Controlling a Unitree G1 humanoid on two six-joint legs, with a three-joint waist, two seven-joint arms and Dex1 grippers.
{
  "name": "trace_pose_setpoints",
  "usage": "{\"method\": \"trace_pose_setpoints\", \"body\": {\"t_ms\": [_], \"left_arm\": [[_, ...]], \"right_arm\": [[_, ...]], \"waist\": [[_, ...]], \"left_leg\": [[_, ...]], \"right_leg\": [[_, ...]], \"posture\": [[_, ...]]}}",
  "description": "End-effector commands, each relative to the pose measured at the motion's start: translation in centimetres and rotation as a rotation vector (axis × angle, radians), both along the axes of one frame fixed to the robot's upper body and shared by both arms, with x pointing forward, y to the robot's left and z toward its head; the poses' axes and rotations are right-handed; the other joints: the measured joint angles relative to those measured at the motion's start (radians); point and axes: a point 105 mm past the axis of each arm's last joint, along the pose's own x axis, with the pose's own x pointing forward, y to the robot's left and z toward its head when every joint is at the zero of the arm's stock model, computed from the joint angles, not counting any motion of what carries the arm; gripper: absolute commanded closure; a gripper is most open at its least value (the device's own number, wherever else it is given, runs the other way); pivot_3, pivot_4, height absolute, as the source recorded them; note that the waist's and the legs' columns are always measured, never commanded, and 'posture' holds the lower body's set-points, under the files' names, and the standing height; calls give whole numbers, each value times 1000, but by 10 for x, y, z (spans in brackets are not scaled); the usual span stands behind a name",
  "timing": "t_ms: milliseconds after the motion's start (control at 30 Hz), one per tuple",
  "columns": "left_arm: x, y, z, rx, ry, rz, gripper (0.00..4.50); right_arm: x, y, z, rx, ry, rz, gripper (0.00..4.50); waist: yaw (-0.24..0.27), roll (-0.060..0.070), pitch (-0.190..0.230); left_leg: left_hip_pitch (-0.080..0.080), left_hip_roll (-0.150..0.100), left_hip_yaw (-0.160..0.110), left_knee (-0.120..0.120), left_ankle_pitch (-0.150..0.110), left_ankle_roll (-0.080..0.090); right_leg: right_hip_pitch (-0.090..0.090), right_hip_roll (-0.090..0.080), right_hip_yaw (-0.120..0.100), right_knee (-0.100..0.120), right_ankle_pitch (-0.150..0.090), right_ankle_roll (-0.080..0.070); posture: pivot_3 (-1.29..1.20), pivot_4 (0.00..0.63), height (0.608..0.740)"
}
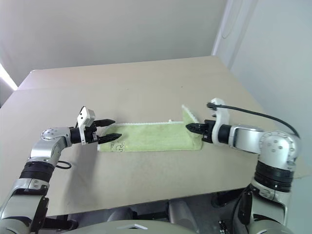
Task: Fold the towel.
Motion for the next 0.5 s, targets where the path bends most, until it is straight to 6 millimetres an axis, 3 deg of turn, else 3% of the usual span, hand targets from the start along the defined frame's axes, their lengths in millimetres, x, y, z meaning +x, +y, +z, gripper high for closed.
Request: {"method": "trace_pose_setpoints", "body": {"t_ms": [33,300,500], "left_arm": [[5,-5,14,0,-49,-13,0],[4,-6,15,4,-47,-8,0],[4,-7,17,4,-51,-5,0]], "right_arm": [[4,21,14,15,-73,56,4471],[1,65,-9,22,4,158,4471],[2,81,-21,6,23,181,4471]], "waist": [[-3,0,0],[-2,0,0],[-2,0,0]], "left_leg": [[0,0,0,0,0,0],[2,0,0,-6,0,0],[1,0,0,-6,0,0]], "right_leg": [[0,0,0,0,0,0],[-1,1,0,0,2,3],[-2,0,0,-1,2,3]], "posture": [[0,0,712],[0,0,712],[0,0,712]]}}
